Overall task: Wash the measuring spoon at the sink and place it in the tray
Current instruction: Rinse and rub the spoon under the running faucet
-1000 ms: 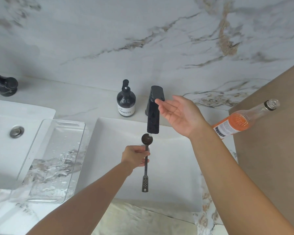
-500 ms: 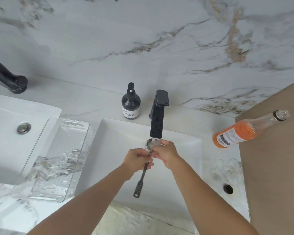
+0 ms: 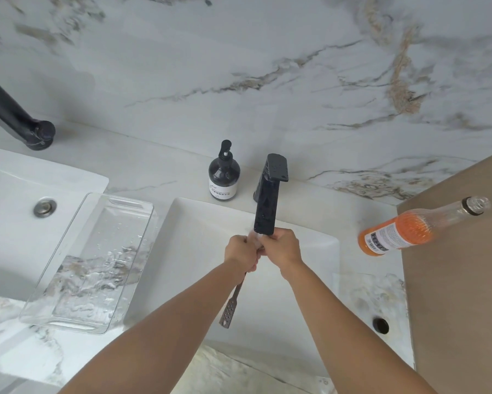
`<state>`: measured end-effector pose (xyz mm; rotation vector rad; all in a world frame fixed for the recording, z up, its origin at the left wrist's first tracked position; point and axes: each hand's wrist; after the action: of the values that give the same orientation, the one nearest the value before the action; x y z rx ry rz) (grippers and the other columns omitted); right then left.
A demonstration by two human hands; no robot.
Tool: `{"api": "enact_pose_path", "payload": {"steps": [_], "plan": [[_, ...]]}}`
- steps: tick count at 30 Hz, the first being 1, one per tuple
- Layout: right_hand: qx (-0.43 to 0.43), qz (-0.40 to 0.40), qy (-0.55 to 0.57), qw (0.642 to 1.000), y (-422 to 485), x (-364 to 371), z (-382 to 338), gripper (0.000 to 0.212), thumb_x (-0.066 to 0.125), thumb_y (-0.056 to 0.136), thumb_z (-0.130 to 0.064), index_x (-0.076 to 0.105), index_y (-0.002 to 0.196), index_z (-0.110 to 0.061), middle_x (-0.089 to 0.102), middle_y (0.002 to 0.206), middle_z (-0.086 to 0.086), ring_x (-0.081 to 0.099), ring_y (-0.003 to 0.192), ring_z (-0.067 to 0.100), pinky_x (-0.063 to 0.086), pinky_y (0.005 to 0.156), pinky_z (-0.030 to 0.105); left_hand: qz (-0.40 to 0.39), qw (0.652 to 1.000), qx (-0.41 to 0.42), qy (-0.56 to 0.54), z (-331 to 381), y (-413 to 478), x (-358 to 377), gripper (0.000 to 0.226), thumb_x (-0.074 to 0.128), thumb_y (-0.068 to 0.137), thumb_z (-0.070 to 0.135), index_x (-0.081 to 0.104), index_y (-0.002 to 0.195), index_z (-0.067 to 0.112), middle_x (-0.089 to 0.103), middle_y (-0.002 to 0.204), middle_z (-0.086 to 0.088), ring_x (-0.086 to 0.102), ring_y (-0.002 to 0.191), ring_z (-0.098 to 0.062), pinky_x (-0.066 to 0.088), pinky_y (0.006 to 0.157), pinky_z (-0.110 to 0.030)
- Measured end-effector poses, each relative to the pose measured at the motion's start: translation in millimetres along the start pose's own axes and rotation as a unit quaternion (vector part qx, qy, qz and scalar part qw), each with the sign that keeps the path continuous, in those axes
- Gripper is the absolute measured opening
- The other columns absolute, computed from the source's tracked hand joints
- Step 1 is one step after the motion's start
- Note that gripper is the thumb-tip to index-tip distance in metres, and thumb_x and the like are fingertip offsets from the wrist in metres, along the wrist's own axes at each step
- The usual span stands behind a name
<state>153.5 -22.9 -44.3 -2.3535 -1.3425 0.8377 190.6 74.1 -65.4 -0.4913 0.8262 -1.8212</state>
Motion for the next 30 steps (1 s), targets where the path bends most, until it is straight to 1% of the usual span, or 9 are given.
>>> {"api": "enact_pose_path", "payload": {"steps": [5,9,13,16,20,22,25,27,30], "plan": [[0.019,-0.164,0.195,0.967,-1.4,-9.2,1.0,0.017,0.069,0.087,0.003,0.071,0.104,0.006,0.075,0.096,0.015,0.068,0.076,0.026,0.056,0.070,0.035,0.008,1.000,-0.003,-0.008,0.5,-2.2,-1.6,0.028,0.052,0.094,0.019,0.056,0.068,0.011,0.048,0.049,-0.005,0.036,0.041,-0.019,0.033,0.046,-0.026],[0.048,-0.175,0.244,0.953,-4.6,-10.5,4.2,0.012,0.065,0.090,0.000,0.073,0.098,0.002,0.073,0.096,0.019,0.066,0.080,0.034,0.056,0.072,0.040,-0.015,0.999,-0.009,-0.032,-2.8,-5.6,-1.5,0.026,0.053,0.096,0.021,0.055,0.076,0.005,0.046,0.053,-0.009,0.036,0.043,-0.020,0.033,0.047,-0.027],[0.026,-0.060,0.154,0.986,-3.0,-5.2,10.7,0.010,0.070,0.085,-0.005,0.076,0.091,0.001,0.074,0.092,0.021,0.061,0.071,0.045,0.056,0.082,0.058,-0.076,0.987,0.006,-0.143,-0.4,-11.1,-3.0,0.021,0.045,0.094,-0.009,0.064,0.087,-0.002,0.058,0.058,-0.010,0.052,0.045,-0.019,0.041,0.043,-0.025],[0.016,-0.042,0.101,0.994,-4.2,-3.7,9.3,0.008,0.072,0.082,-0.011,0.079,0.088,-0.010,0.078,0.093,0.018,0.072,0.086,0.043,0.060,0.082,0.055,-0.061,0.989,0.011,-0.136,-3.0,-10.2,-2.2,0.018,0.053,0.097,-0.002,0.070,0.090,-0.003,0.068,0.065,-0.010,0.066,0.056,-0.024,0.054,0.050,-0.026],[0.062,-0.168,0.163,0.970,-14.2,-7.8,7.6,0.021,0.071,0.089,-0.022,0.073,0.104,-0.008,0.070,0.080,0.013,0.069,0.065,0.028,0.061,0.071,0.040,0.023,0.996,-0.006,-0.089,-4.9,-0.6,-3.1,0.027,0.056,0.097,0.021,0.068,0.084,0.001,0.067,0.075,-0.017,0.064,0.065,-0.029,0.056,0.067,-0.039],[0.118,-0.227,0.158,0.954,-22.9,-9.8,10.4,0.034,0.062,0.096,-0.032,0.067,0.112,-0.003,0.071,0.081,0.012,0.070,0.069,0.030,0.061,0.072,0.042,0.055,0.997,-0.006,-0.058,-1.2,2.6,-3.2,0.030,0.058,0.095,0.029,0.069,0.078,0.007,0.069,0.073,-0.013,0.064,0.064,-0.028,0.057,0.068,-0.040],[0.147,-0.216,0.136,0.956,-30.7,-17.0,16.6,0.043,0.054,0.100,-0.036,0.067,0.103,0.005,0.070,0.077,0.015,0.061,0.053,0.027,0.054,0.054,0.033,0.041,0.998,0.025,0.034,6.1,5.0,0.2,0.026,0.058,0.096,0.025,0.072,0.089,0.004,0.075,0.081,-0.014,0.072,0.073,-0.033,0.062,0.075,-0.041],[0.103,-0.177,0.082,0.975,-26.7,-30.9,13.9,0.032,0.058,0.098,-0.027,0.066,0.089,0.002,0.063,0.069,0.014,0.050,0.041,0.017,0.043,0.043,0.024,0.026,0.998,0.036,0.042,9.0,6.6,-3.1,0.023,0.058,0.096,0.018,0.071,0.082,0.004,0.071,0.073,-0.012,0.068,0.061,-0.029,0.063,0.068,-0.037],[-0.038,-0.162,-0.153,0.974,-7.2,-61.1,-5.8,0.017,0.065,0.093,-0.018,0.068,0.080,-0.007,0.068,0.068,0.010,0.043,0.035,0.009,0.035,0.041,0.021,-0.037,0.997,0.040,0.055,13.0,5.2,-15.6,0.019,0.064,0.094,0.016,0.069,0.080,0.004,0.070,0.066,-0.008,0.055,0.055,-0.020,0.052,0.051,-0.026]]}}
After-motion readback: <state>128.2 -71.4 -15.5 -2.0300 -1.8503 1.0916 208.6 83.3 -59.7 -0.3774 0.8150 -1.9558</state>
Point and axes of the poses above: each hand's wrist, its own y-axis towards the middle knuckle, its own x-axis out of the palm, z = x × y
